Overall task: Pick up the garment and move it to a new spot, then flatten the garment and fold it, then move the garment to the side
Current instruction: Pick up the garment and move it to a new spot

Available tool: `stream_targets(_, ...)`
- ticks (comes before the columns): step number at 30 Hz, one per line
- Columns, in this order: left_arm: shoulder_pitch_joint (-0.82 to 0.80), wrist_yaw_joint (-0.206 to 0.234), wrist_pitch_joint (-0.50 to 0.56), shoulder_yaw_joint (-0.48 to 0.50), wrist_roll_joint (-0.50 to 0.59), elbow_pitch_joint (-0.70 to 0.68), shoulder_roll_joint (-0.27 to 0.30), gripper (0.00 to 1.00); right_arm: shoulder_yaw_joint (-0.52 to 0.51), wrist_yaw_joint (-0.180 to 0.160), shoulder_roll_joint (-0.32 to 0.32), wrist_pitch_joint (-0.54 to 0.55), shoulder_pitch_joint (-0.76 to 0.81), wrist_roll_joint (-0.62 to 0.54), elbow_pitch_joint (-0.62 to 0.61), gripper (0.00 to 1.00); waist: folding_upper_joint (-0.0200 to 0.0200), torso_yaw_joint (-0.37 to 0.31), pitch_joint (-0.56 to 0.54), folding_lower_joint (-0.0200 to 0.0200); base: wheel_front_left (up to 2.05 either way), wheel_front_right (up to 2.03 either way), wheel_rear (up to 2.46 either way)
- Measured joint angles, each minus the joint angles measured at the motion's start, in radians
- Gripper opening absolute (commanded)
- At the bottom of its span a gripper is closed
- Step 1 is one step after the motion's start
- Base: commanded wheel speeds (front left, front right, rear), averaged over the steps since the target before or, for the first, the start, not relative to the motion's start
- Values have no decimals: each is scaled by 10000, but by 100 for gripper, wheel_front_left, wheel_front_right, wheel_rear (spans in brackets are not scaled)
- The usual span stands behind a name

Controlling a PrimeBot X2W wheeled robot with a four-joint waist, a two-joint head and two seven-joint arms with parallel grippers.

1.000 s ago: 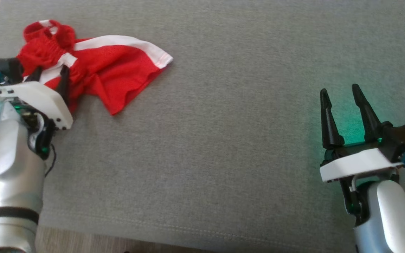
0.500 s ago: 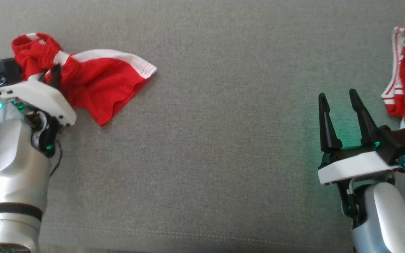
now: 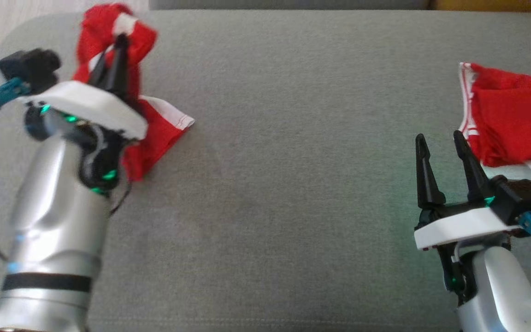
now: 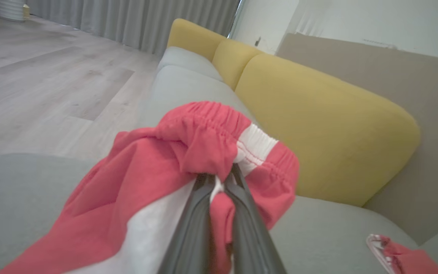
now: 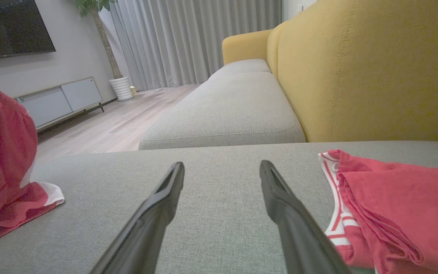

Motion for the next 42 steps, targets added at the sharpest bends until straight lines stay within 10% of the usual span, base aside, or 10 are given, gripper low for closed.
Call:
stream_targets(11, 400, 1563, 188, -706, -802, -2000, -1465, 0, -27, 0, 2, -255, -6, 265, 196, 100, 0, -665, -200, 0, 0, 0, 0)
stream_targets(18, 404, 3325, -1047, -3055, -2704, -2817, -1501, 0, 184, 0, 2, -445, -47, 433, 451, 100, 0, -1287, -70, 0, 0, 0, 0)
stream_targets(19, 408, 3542, -1160, -3358, -2930, -2842, -1499, 82, 194, 0, 4, -464, -48, 464, 481, 100, 0, -1353, -51, 0, 0, 0, 0)
stream_targets(21, 417, 3858, -1356, -3935, -3302, -2844, -1490, 100, 213, 0, 4, -525, -50, 500, 543, 100, 0, -1462, -10, 0, 0, 0, 0)
stream_targets(32, 393, 3977, -1553, -3417, -2800, -2314, -1400, 100, 159, 0, 4, -692, -90, 500, 790, 100, 0, -1282, 57, 0, 0, 0, 0)
stream_targets(42, 1814, 3101, -1624, -1455, -1118, -2280, 345, 100, 25, 0, 4, -692, -82, 485, 826, 100, 0, -713, -198, 0, 0, 0, 0)
